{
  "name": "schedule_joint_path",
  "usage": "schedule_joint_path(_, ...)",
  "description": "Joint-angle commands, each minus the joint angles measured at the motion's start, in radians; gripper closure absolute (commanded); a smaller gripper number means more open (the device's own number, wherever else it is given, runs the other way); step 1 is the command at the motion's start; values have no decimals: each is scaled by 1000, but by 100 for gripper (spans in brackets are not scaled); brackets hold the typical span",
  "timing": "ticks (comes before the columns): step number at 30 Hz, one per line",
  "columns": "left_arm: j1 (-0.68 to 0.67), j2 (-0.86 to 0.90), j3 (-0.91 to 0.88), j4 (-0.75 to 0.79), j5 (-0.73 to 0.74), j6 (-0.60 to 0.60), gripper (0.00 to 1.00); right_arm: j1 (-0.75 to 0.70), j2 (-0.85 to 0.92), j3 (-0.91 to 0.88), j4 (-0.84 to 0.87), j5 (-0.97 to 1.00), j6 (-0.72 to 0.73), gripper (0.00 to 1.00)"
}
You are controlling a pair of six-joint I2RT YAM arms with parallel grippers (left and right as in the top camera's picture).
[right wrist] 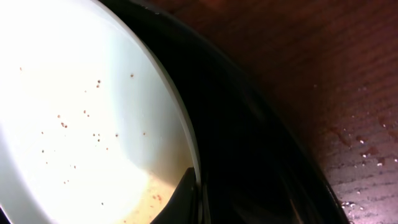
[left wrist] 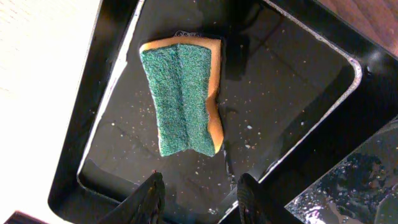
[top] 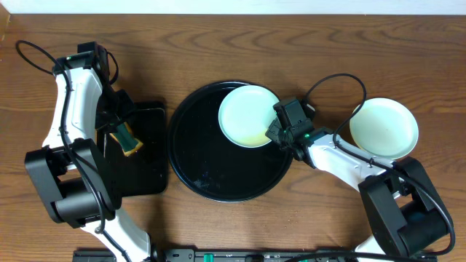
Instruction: Clean dirty plates on tray and stack at the side
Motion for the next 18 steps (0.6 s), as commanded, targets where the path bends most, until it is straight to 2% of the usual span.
schedule_joint_path(1,0,-6,11,-6,-7,6,61,0,-11,29,-14,15,-126,98)
schedule_joint_path(12,1,-6,11,-5,-7,6,61,12,-87,257,-306,156,-372,99)
schedule_joint_path(18,1,-6,11,-2,-7,6,60,47,-105,378,-394,252,-499,98)
